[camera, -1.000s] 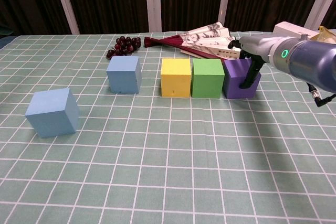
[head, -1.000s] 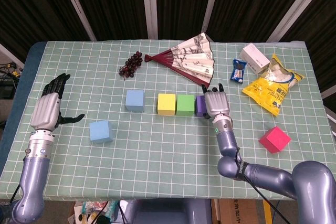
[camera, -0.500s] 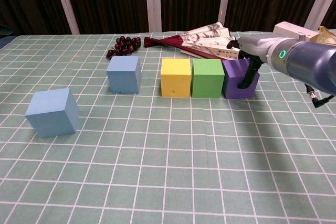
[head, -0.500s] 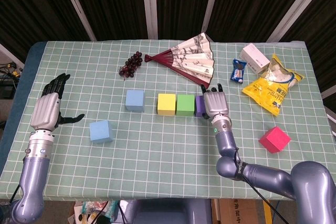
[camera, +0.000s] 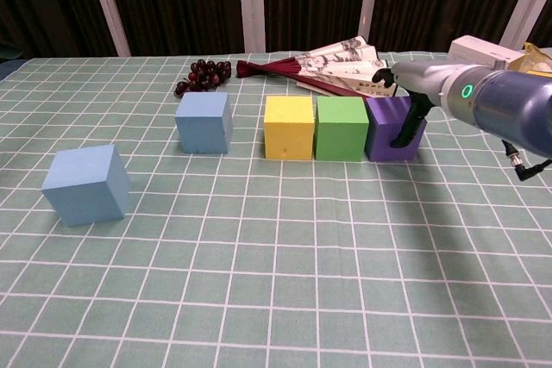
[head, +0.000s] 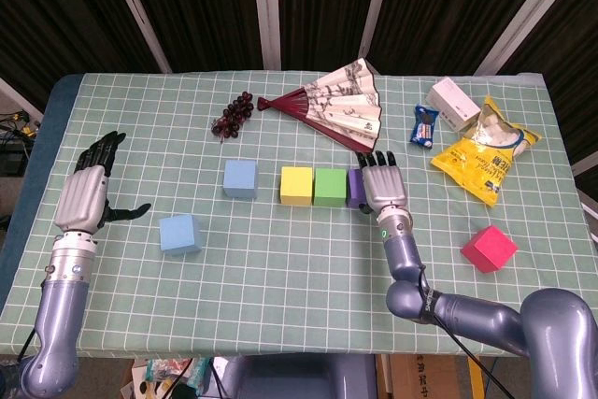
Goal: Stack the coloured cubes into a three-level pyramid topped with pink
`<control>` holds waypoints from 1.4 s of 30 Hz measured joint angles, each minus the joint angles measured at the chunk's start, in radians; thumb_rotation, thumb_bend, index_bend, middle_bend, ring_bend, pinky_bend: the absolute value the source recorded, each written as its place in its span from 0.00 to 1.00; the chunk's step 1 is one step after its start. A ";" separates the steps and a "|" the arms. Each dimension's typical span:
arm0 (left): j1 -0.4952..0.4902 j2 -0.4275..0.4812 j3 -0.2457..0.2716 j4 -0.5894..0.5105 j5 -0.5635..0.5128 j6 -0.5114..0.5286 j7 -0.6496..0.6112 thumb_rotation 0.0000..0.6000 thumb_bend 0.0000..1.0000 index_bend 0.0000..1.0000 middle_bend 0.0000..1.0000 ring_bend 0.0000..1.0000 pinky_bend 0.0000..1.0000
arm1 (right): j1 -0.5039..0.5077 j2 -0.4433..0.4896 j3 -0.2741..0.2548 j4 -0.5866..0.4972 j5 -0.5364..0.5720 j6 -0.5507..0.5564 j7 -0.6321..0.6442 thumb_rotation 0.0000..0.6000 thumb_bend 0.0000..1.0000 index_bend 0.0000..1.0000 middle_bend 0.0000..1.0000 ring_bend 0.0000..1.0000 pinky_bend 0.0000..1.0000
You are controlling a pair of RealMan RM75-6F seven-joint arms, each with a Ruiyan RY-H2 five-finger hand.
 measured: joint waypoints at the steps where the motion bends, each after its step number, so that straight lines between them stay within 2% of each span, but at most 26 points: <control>1: 0.000 0.000 0.001 0.000 0.001 0.000 0.000 1.00 0.11 0.00 0.00 0.00 0.00 | -0.002 0.002 0.000 -0.005 -0.001 0.002 0.000 1.00 0.24 0.00 0.08 0.00 0.00; 8: 0.000 0.001 0.004 -0.004 0.001 -0.002 0.001 1.00 0.11 0.00 0.00 0.00 0.00 | -0.023 0.032 -0.010 -0.069 -0.011 0.030 0.001 1.00 0.24 0.00 0.07 0.00 0.00; 17: -0.001 0.001 0.016 -0.009 0.003 -0.006 0.016 1.00 0.11 0.00 0.00 0.00 0.00 | -0.099 0.138 -0.043 -0.234 -0.052 0.086 0.034 1.00 0.24 0.00 0.07 0.00 0.00; 26: -0.006 -0.012 0.023 -0.008 0.002 0.009 0.043 1.00 0.11 0.00 0.00 0.00 0.00 | -0.182 0.253 -0.086 -0.377 -0.164 0.122 0.111 1.00 0.24 0.00 0.07 0.00 0.00; 34: -0.009 -0.020 0.025 0.007 -0.004 0.012 0.056 1.00 0.11 0.00 0.00 0.00 0.00 | -0.241 0.306 -0.118 -0.427 -0.291 0.166 0.168 1.00 0.24 0.00 0.07 0.00 0.00; 42: -0.013 -0.036 0.036 0.015 -0.001 0.016 0.077 1.00 0.11 0.00 0.00 0.00 0.00 | -0.341 0.369 -0.160 -0.463 -0.408 0.199 0.315 1.00 0.24 0.00 0.07 0.00 0.00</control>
